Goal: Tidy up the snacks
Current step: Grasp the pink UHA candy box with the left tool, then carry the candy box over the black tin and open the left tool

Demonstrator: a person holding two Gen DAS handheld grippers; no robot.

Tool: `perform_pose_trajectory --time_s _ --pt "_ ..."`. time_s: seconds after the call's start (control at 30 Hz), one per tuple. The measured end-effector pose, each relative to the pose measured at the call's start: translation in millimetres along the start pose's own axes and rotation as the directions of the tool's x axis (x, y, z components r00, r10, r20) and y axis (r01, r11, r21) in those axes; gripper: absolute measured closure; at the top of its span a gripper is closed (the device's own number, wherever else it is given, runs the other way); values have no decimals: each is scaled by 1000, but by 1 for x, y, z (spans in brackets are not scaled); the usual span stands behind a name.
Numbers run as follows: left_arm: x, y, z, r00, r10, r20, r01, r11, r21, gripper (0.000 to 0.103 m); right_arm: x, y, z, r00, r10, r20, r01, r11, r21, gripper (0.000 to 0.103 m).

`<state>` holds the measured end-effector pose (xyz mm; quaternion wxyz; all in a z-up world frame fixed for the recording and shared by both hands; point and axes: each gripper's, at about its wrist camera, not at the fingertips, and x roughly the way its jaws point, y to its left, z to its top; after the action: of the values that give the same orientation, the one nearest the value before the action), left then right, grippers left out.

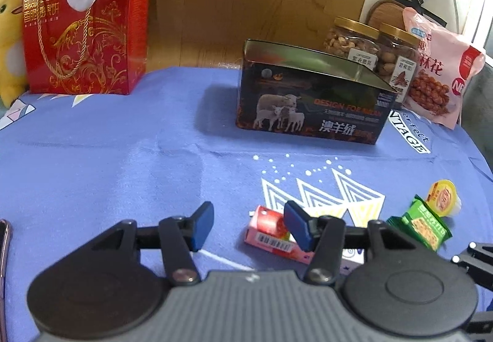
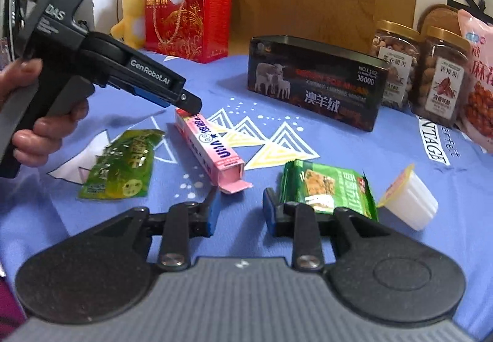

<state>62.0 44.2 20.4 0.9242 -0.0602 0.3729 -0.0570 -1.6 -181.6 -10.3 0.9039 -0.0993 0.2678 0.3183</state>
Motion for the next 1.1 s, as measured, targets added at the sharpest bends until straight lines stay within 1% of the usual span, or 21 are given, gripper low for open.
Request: perform_pose_trajectory --time_s 0.13,0.17,0.23,0.27,0.33,0.47,0.57,0.63,0.73,0.83,0.9,1.0,1.07,1.1 --pt "2 -1 0 999 -36 -14 36 999 2 53 5 -1 -2 997 63 -37 -63 998 19 71" --pt "2 -1 -1 998 -52 -18 52 999 -4 56 8 1 -1 998 60 -30 -59 998 13 71" --pt "4 0 -2 992 -117 -38 115 992 -50 58 16 3 5 999 52 -16 -51 999 7 72" --pt "4 0 -3 990 -134 -43 131 989 -62 58 19 2 8 998 60 -11 -60 998 13 72" --pt "2 -6 -5 994 -107 -32 106 993 -44 58 27 4 11 1000 29 -11 -29 1000 3 73" --pt "-3 -9 -4 992 -118 -41 115 991 -67 58 28 -2 15 1000 -5 0 5 1000 10 76" --pt "-15 -15 5 993 -120 0 120 991 -51 60 22 -8 21 999 -20 39 20 1000 14 76" --pt "-23 -20 17 993 -115 41 116 993 -31 60 17 -12 30 997 -28 78 28 1000 6 76" --pt "-27 -28 44 989 -111 96 111 994 7 60 18 -22 47 989 -53 140 54 999 -8 76" --pt "-20 -36 79 983 -106 153 101 994 38 60 26 -39 73 979 -78 189 80 997 -3 76" --pt "-7 -39 104 978 -105 178 99 994 44 59 38 -54 92 973 -100 209 101 995 9 76" --pt "28 -33 137 981 -97 169 98 995 4 58 67 -74 115 973 -123 197 121 992 24 76" --pt "52 -27 150 985 -89 151 95 995 -31 59 88 -86 124 975 -142 168 138 990 30 76" --pt "64 -26 155 986 -83 146 90 995 -42 59 99 -92 129 978 -146 151 141 989 42 73"
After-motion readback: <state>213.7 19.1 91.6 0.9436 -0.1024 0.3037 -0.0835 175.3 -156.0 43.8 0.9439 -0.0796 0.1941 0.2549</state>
